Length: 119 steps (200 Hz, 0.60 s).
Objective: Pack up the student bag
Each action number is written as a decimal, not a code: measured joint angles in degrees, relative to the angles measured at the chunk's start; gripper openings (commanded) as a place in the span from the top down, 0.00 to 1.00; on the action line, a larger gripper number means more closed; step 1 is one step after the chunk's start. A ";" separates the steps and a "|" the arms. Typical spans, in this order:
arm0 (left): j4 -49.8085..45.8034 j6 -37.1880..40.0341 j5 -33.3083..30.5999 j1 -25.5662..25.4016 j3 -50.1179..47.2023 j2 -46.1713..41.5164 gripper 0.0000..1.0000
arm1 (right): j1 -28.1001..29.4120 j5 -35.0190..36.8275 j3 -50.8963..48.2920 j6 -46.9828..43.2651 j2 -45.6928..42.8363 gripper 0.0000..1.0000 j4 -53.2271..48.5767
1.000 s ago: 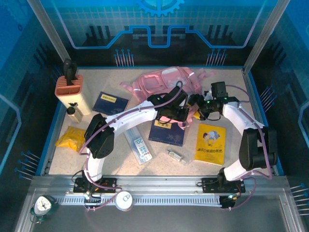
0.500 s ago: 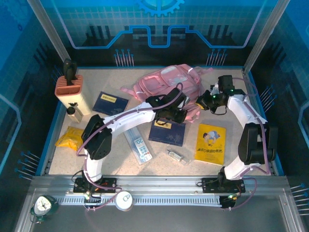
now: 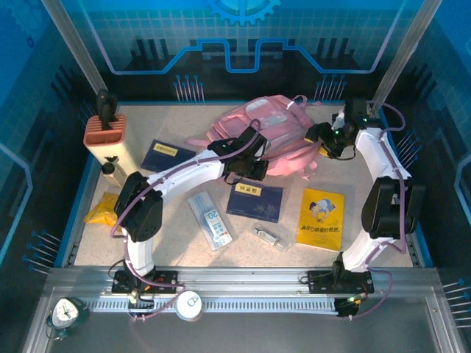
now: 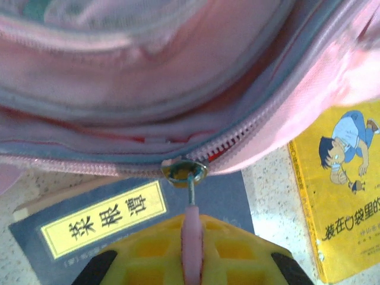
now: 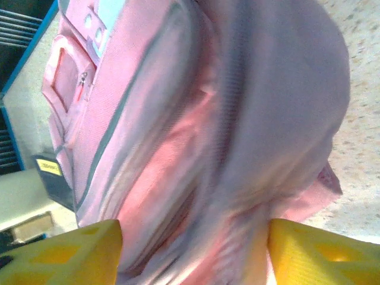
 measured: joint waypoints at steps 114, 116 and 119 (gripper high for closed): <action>1.79 -1.01 0.90 -3.96 2.71 2.97 1.00 | 13.18 1.11 -19.74 16.68 -15.47 0.14 3.34; 1.90 -1.01 0.90 -4.00 2.69 2.97 1.00 | 13.25 1.11 -19.80 17.09 -15.32 0.14 3.76; 2.21 -1.01 1.14 -4.07 2.60 2.97 1.00 | 13.31 1.20 -19.87 17.73 -15.10 0.15 4.20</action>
